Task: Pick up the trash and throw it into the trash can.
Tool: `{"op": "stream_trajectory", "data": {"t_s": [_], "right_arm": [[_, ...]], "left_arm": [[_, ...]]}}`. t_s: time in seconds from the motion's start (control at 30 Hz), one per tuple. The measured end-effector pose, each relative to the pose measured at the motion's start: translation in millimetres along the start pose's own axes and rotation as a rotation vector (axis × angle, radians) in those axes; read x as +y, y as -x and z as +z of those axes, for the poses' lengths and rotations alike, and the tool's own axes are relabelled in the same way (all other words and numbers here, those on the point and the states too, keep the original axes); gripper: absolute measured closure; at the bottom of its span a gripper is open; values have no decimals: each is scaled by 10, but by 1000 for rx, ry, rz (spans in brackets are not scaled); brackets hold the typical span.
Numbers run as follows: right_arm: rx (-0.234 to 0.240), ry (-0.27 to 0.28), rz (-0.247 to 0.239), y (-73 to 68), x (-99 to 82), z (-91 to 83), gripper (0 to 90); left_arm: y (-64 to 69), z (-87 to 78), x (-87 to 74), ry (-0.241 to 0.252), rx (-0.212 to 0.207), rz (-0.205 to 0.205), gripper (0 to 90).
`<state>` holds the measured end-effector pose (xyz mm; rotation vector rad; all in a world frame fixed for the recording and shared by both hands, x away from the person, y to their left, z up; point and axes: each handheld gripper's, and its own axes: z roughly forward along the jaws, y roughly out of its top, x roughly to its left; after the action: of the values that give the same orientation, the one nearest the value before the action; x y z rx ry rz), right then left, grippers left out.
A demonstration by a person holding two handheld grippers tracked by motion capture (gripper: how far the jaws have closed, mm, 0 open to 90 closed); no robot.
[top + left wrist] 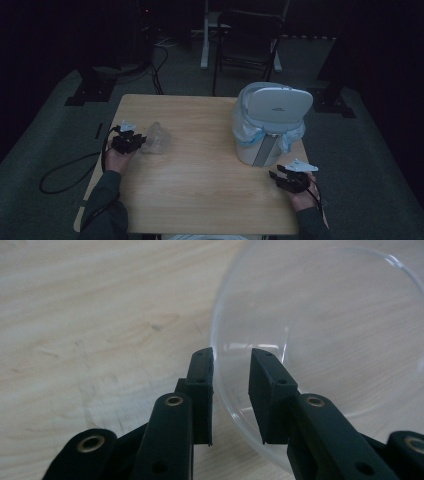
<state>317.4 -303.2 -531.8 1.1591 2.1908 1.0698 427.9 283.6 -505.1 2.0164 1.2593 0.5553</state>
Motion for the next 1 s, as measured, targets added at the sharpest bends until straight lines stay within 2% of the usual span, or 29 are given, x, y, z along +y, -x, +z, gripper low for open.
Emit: {"op": "stream_trajectory", "data": {"t_s": [0.17,0.27,0.33,0.37,0.4,0.43,0.47,0.5,0.53,0.57,0.63,0.67,0.73,0.87,0.9,1.0], "right_arm": [[0,-5,0,1,-2,6,531],[0,-4,-2,-4,-1,2,531],[-1,-3,-2,-5,0,1,531],[-2,-3,-2,-5,0,1,531],[-2,-4,-3,-3,-1,2,531],[-1,-4,-3,-3,-1,4,531],[0,-5,-2,-5,-1,6,531],[0,-5,-2,-5,-1,6,531],[2,-5,-5,-10,1,9,531],[2,-5,-7,-13,3,10,531],[2,-5,-8,-15,4,10,530],[-1,-6,-10,-15,4,5,527],[-6,-5,-10,-14,2,-2,525],[-7,-5,-6,3,-9,-1,522],[-7,-6,-4,4,-10,4,522],[-5,-8,-5,-2,-10,10,522]], "left_arm": [[1,17,-57,5,-13,-17,699],[-32,-142,-73,88,5,-85,683],[-21,-300,-74,178,-10,-129,655],[4,-382,-66,219,-13,-126,639],[4,-382,-66,219,-13,-126,624],[70,-500,-33,279,-47,-113,605],[70,-500,-33,279,-47,-113,591],[116,-523,-5,287,-52,-93,591],[213,-493,62,255,-59,-30,562],[213,-493,62,255,-59,-30,560],[282,-391,118,211,-44,15,560],[295,-264,156,171,-36,27,566],[285,-156,189,122,-20,45,627],[257,-88,241,88,-1,73,828],[241,-46,279,73,1,93,836],[222,-23,321,69,4,98,843]]}}
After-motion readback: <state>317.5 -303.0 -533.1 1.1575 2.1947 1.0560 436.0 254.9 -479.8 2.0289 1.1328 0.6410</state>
